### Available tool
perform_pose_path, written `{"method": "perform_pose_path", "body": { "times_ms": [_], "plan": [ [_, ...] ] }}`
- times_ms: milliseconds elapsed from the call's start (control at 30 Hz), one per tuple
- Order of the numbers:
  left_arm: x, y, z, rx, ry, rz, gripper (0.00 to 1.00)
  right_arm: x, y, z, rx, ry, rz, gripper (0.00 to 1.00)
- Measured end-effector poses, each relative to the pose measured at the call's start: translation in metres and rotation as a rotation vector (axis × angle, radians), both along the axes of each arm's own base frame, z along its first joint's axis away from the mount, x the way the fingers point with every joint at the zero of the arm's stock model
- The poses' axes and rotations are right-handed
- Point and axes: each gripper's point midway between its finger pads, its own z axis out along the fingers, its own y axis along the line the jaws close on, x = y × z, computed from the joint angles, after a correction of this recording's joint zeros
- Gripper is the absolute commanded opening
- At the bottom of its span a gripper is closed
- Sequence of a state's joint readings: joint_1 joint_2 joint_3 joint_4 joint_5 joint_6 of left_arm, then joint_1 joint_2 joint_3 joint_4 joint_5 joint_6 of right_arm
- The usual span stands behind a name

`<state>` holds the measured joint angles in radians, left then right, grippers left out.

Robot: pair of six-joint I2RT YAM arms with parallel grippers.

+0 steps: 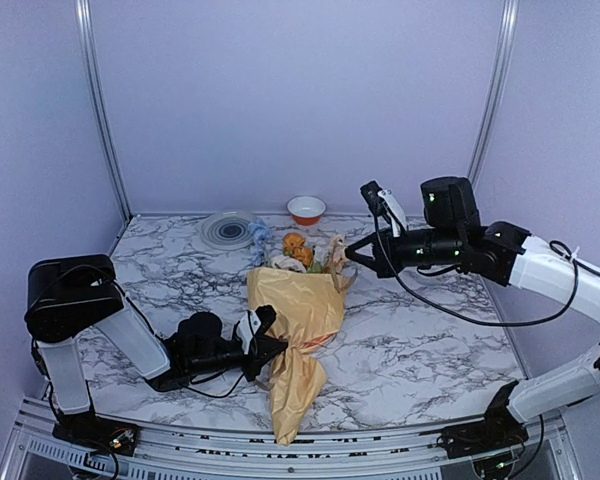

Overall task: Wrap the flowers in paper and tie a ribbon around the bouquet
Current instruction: Cross the half-tied ribbon over the folded bouquet.

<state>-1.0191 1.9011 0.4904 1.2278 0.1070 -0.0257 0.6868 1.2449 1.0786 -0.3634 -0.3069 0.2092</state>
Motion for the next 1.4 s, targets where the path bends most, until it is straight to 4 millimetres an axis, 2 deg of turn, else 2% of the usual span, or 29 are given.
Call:
{"method": "perform_pose_path", "body": {
  "times_ms": [67, 167, 233, 367, 433, 567, 700, 900, 1000, 1033, 1067, 1133, 1167, 1200, 1233, 1333, 1400],
  "plan": [
    [-0.002, -0.001, 0.000, 0.004, -0.007, -0.003, 0.00, -0.024, 0.032, 0.029, 0.092, -0.048, 0.116, 0.00],
    [-0.003, -0.002, 0.000, 0.007, -0.014, -0.004, 0.00, -0.050, 0.080, 0.048, 0.173, -0.065, 0.241, 0.00],
    [-0.005, -0.003, 0.000, 0.009, -0.016, -0.004, 0.00, -0.051, 0.108, 0.050, 0.178, -0.068, 0.269, 0.00],
    [-0.007, -0.004, 0.000, 0.013, -0.022, -0.004, 0.00, -0.047, 0.178, 0.049, 0.167, -0.066, 0.315, 0.00],
    [-0.008, -0.005, -0.001, 0.015, -0.026, -0.004, 0.00, -0.051, 0.219, 0.049, 0.173, -0.065, 0.356, 0.00],
    [-0.009, -0.005, -0.001, 0.020, -0.033, 0.001, 0.00, -0.069, 0.249, 0.044, 0.158, -0.065, 0.401, 0.00],
    [-0.009, -0.005, -0.002, 0.026, -0.039, 0.001, 0.00, -0.080, 0.254, 0.044, 0.148, -0.077, 0.395, 0.00],
    [-0.009, -0.005, -0.002, 0.030, -0.040, 0.002, 0.00, -0.063, 0.250, 0.046, 0.141, -0.095, 0.332, 0.00],
    [-0.009, -0.005, -0.002, 0.031, -0.040, 0.003, 0.00, -0.058, 0.261, 0.056, 0.173, -0.096, 0.339, 0.01],
    [-0.009, -0.005, -0.002, 0.032, -0.040, 0.003, 0.00, -0.059, 0.267, 0.058, 0.184, -0.095, 0.349, 0.07],
    [-0.009, -0.005, -0.003, 0.032, -0.040, 0.003, 0.00, -0.060, 0.273, 0.058, 0.189, -0.090, 0.360, 0.18],
    [-0.009, -0.005, -0.003, 0.032, -0.040, 0.003, 0.00, -0.066, 0.287, 0.049, 0.185, -0.066, 0.386, 0.51],
    [-0.009, -0.005, -0.003, 0.033, -0.039, 0.003, 0.00, -0.069, 0.292, 0.041, 0.173, -0.052, 0.400, 0.74],
    [-0.009, -0.005, -0.003, 0.034, -0.039, 0.003, 0.00, -0.073, 0.297, 0.032, 0.156, -0.036, 0.416, 0.88],
    [-0.009, -0.005, -0.003, 0.035, -0.038, 0.003, 0.00, -0.076, 0.302, 0.024, 0.142, -0.021, 0.429, 0.98],
    [-0.010, -0.004, -0.005, 0.042, -0.034, 0.003, 0.00, -0.082, 0.304, -0.007, 0.076, 0.028, 0.449, 1.00],
    [-0.010, -0.004, -0.006, 0.044, -0.033, 0.002, 0.00, -0.085, 0.303, -0.015, 0.049, 0.036, 0.459, 1.00]
  ]
}}
